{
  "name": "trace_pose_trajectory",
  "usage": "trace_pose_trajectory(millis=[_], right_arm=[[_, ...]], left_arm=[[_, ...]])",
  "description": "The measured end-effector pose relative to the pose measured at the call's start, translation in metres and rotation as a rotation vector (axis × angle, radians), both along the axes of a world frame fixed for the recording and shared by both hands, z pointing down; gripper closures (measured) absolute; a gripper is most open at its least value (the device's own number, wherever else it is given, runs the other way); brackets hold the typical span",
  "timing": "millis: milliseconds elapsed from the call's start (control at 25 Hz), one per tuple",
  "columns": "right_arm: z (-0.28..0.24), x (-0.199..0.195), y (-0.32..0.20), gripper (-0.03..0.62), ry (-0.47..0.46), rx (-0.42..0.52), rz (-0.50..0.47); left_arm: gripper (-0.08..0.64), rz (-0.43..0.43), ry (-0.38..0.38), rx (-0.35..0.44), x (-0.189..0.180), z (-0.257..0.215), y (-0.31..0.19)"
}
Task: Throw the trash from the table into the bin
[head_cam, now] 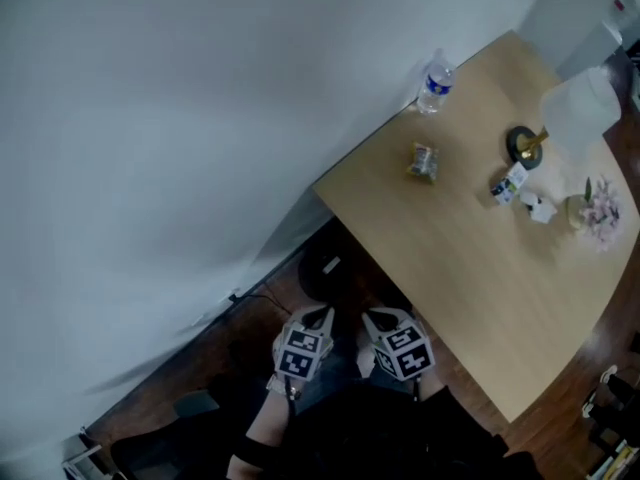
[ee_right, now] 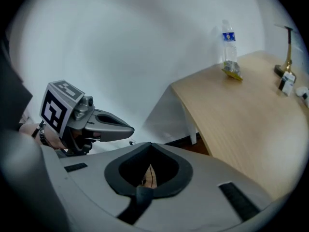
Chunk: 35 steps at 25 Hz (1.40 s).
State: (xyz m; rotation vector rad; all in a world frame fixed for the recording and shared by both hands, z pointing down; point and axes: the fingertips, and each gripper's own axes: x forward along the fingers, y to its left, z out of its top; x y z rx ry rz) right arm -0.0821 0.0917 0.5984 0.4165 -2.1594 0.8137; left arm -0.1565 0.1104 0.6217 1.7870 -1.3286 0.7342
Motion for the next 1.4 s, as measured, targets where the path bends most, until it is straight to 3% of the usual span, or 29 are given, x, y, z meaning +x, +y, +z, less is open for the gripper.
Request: trace_pose_trajectory(millis=[320, 680, 920, 1120, 1280, 1400], right_arm=[[-0.034, 0.042, -0.039, 0.584, -0.016, 0.056, 0.098], [-0.054, 0.094, -0.095, 0.584, -0.066, 0.114, 0.250], [-0.056, 0.126, -0.123, 0.584, -0.077, 0.106, 0.320], [-0.049, 0.146, -0.147, 0.584, -0.075, 0.085, 0.362], [-0.038, 0.157, -0.163, 0.584, -0.075, 0.072, 0.381], [-0.037, 0.160, -0.172, 0.584, -0.078, 0.053, 0.385]], left_arm=[[0.560, 0.161, -0.013, 0.041, 0.066, -0.045, -0.033], [0.560, 0.297, -0.081, 0.077, 0.105, -0.064, -0.093], [0.560, 0.342, -0.096, 0.060, 0.130, -0.069, -0.130], [0.558, 0.314, -0.130, 0.056, 0.134, -0.059, -0.180], [0.450, 0.294, -0.122, 0.065, 0.139, -0.059, -0.232], [0.283, 0.269, -0.145, 0.069, 0.135, -0.052, -0.270]])
